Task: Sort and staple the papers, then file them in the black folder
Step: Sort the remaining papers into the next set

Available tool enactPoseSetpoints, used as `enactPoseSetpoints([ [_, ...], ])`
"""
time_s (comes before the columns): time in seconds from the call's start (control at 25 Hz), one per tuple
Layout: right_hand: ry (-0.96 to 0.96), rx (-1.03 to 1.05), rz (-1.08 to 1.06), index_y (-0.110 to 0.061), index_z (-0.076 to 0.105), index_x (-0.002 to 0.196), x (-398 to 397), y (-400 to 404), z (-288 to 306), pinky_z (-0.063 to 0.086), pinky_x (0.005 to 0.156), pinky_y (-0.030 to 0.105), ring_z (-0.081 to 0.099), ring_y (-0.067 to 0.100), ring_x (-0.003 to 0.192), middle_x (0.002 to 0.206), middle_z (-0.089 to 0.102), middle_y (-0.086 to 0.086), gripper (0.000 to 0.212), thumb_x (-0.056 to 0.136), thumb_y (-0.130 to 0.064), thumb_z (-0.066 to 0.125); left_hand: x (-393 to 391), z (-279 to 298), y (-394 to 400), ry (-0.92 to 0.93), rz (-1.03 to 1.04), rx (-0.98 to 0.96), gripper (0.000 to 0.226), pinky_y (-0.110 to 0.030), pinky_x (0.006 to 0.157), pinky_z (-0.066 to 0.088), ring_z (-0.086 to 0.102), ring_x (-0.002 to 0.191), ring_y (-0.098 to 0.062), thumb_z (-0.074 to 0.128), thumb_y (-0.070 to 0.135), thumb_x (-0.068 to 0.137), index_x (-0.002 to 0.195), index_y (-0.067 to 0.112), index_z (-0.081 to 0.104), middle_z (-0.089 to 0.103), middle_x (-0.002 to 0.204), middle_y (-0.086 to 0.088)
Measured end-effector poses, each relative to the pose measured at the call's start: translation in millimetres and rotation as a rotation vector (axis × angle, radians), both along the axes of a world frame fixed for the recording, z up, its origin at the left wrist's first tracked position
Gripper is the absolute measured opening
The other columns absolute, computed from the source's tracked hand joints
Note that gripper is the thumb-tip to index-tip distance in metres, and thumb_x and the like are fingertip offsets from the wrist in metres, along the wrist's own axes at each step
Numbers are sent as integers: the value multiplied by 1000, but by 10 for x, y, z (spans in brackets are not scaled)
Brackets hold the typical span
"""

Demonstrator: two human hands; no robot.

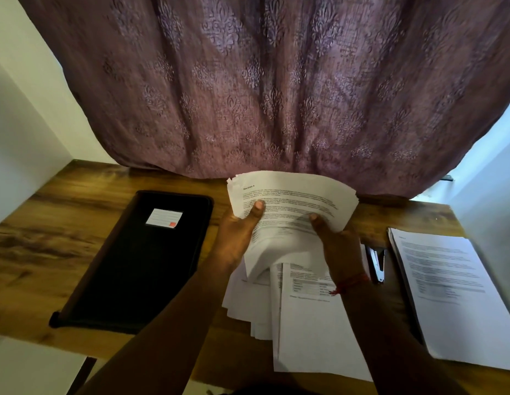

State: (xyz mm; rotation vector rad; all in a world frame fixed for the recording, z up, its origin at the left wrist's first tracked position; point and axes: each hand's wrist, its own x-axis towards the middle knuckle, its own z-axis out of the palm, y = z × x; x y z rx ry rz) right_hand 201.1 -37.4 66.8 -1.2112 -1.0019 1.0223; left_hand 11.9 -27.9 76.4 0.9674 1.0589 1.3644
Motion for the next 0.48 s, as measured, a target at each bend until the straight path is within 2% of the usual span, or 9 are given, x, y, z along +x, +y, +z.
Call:
enactPoseSetpoints([
  [0.2,4,-23,0,-37,62,100,-90,-89,-73,59,79,37,70,10,91,99,71,-8,18,87,-27,69,37,17,-38,-42,44,-40,16,-51,99,50,69,107,-22,67,29,90,97,39,76,74,111,2],
  [0.24,5,-7,8,-38,63,101,-90,-83,-73,59,79,36,69,11,93,100,72,-7,18,87,-28,69,25,5,-23,-35,41,-26,15,-52,101,49,67,110,-24,70,33,89,102,37,75,73,115,0],
  [0.32,10,20,14,-38,63,102,-83,-59,-73,58,79,32,69,12,98,104,71,-8,18,87,-30,68,-6,-33,10,-4,12,4,31,-53,103,47,64,116,-27,73,44,85,114,33,71,69,123,-3],
  [0.48,-39,-31,15,-33,64,107,-15,-60,-121,57,79,28,68,10,98,103,71,-10,21,86,-29,69,-73,-46,9,169,35,-30,33,-47,100,51,67,111,-18,66,64,80,108,47,71,72,116,8],
])
